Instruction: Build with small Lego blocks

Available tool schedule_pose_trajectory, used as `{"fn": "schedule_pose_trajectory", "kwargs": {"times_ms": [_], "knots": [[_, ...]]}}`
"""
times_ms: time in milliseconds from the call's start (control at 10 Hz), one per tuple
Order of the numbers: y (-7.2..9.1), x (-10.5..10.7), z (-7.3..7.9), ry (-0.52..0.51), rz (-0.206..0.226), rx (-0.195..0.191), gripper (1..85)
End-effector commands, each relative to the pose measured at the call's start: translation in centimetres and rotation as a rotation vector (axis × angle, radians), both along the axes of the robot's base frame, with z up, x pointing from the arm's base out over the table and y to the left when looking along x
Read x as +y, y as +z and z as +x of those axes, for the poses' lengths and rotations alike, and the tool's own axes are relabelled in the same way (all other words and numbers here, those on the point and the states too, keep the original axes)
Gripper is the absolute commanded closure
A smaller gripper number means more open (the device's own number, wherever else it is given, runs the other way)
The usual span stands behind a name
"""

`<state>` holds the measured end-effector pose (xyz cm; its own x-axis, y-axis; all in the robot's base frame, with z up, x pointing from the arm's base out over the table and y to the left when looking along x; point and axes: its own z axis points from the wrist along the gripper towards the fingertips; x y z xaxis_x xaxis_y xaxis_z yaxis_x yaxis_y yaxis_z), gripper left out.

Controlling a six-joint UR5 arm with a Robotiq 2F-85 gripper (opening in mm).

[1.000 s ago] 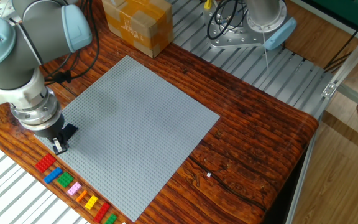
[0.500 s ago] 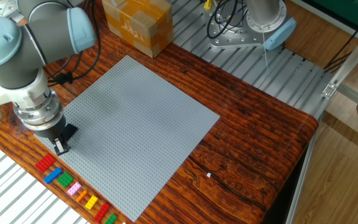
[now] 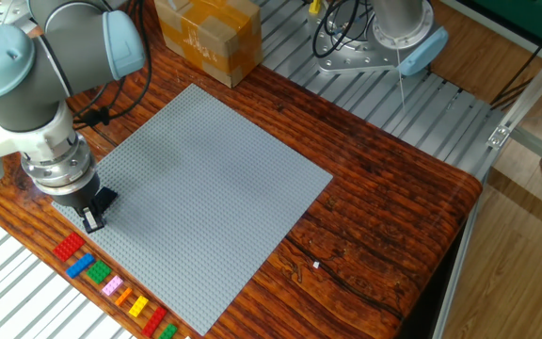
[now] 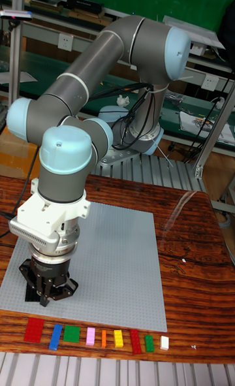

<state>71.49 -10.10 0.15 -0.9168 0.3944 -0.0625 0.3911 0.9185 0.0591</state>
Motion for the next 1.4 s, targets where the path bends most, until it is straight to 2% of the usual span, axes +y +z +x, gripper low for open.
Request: {"fn": "schedule_pose_trajectory", "kwargs": {"times_ms": [0, 1300], "knots": [[0.14, -0.11, -0.19, 0.001, 0.004, 0.003, 84.7], [0.17, -0.58, -0.40, 0.017, -0.001, 0.007, 84.7]]}}
